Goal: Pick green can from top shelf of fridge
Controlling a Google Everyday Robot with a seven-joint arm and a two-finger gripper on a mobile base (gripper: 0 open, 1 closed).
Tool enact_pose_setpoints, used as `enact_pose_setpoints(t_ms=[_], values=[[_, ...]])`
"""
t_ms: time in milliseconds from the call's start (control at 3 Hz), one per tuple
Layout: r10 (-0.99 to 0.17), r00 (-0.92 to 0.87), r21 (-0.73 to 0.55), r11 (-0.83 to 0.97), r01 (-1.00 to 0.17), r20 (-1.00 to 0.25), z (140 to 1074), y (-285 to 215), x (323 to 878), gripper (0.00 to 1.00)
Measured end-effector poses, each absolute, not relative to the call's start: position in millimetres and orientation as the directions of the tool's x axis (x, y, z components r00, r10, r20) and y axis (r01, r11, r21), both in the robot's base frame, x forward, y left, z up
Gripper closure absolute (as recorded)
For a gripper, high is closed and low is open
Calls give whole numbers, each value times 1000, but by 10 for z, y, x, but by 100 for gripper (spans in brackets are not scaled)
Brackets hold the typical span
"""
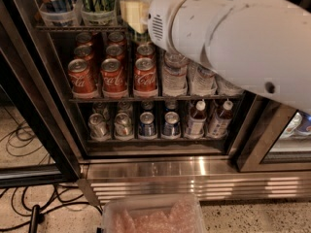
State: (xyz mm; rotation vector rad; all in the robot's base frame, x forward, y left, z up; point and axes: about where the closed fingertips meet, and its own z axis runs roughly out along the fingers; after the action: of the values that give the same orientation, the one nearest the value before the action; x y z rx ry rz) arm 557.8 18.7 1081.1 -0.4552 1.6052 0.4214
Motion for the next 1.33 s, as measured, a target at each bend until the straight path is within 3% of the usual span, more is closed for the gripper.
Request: enact_pose_setpoints(t_ms=[667, 1333], values=[[-88, -248, 84, 792, -605, -965, 10532, -254, 5056, 100], [-113, -279, 106, 740, -664, -954, 10448, -195, 4981, 100]])
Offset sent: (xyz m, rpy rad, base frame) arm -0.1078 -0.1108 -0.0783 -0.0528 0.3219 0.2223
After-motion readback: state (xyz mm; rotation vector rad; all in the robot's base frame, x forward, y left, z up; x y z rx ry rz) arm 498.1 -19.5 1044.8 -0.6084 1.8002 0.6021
